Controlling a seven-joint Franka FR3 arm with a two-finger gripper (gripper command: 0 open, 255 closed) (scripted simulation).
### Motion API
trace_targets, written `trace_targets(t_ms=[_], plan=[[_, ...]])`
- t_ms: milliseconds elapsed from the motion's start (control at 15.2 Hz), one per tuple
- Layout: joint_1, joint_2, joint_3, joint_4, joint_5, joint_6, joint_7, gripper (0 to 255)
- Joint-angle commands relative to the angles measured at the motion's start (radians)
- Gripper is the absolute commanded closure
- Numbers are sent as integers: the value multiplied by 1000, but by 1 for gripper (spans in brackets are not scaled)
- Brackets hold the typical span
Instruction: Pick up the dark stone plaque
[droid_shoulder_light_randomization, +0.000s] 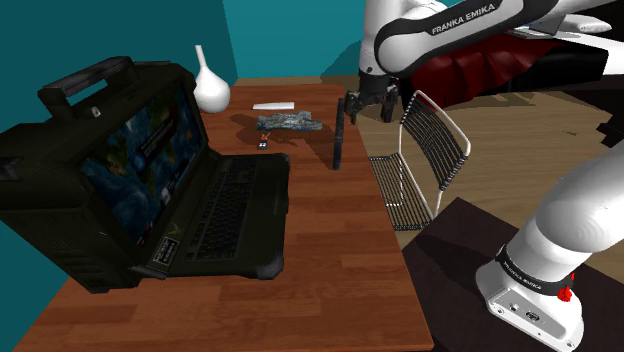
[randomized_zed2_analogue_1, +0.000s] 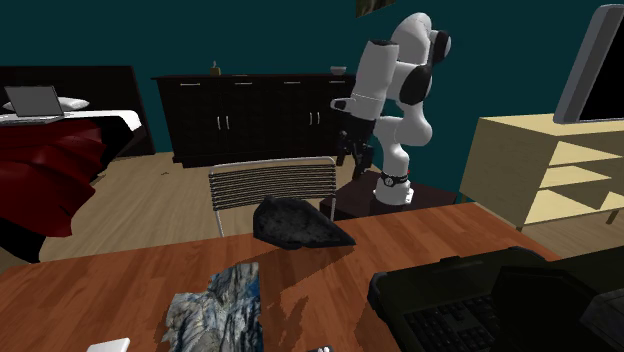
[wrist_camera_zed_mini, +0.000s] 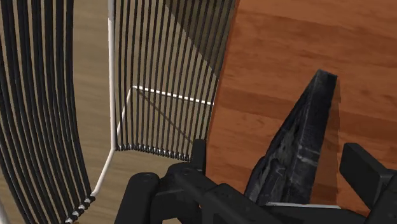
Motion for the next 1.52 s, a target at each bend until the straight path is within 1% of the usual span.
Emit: trace_targets(t_ms=[0, 330, 594, 660, 1122, 1254, 1320, 1452], plan=[[-17, 80, 19, 42, -35, 41, 91, 0], [-40, 278, 40, 179, -144, 98, 309, 0], [-32, 435, 25, 315, -228, 112, 468, 0], [-30, 438, 22, 317, -229, 112, 471, 0], [-25, 487, 12, 277, -269, 195, 513, 0], [-25, 487, 12, 277, -269, 195, 513, 0], [-26, 487, 12, 277, -269, 195, 512, 255], [-26, 487, 12, 277, -269, 195, 511, 255]])
